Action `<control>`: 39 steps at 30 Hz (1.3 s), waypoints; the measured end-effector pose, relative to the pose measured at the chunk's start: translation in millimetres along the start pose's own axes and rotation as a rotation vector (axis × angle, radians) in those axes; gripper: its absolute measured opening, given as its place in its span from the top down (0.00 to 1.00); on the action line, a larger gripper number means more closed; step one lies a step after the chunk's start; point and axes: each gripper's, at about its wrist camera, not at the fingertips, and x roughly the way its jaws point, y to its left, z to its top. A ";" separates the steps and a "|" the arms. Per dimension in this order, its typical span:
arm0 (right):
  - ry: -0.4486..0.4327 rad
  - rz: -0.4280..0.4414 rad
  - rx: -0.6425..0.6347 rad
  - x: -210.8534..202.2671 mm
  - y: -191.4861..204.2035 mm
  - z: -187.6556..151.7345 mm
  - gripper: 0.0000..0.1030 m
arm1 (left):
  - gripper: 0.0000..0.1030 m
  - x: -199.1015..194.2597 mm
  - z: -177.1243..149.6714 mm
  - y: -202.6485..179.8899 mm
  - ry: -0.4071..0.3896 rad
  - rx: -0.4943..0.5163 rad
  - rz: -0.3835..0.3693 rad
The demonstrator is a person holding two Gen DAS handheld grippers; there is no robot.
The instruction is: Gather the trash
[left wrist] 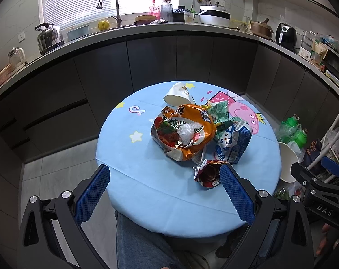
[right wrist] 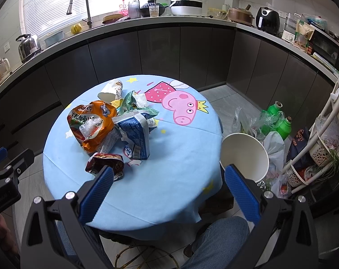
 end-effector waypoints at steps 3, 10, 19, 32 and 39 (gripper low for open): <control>0.001 0.002 0.001 0.8 -0.5 -0.3 0.03 | 0.08 0.8 2.3 1.9 0.002 -0.002 -0.001; 0.021 0.006 0.001 9.6 -1.3 2.1 0.03 | 0.08 8.5 6.7 -0.5 0.015 -0.002 -0.002; 0.060 0.011 -0.005 28.8 1.6 11.5 0.03 | 0.08 25.8 11.2 -0.7 0.052 -0.009 -0.001; 0.059 0.196 -0.050 88.0 6.1 28.1 0.03 | 0.08 62.8 22.0 25.5 0.079 -0.066 -0.122; 0.086 0.280 -0.096 140.1 28.2 45.9 0.04 | 0.09 89.8 20.7 34.7 0.122 -0.054 -0.167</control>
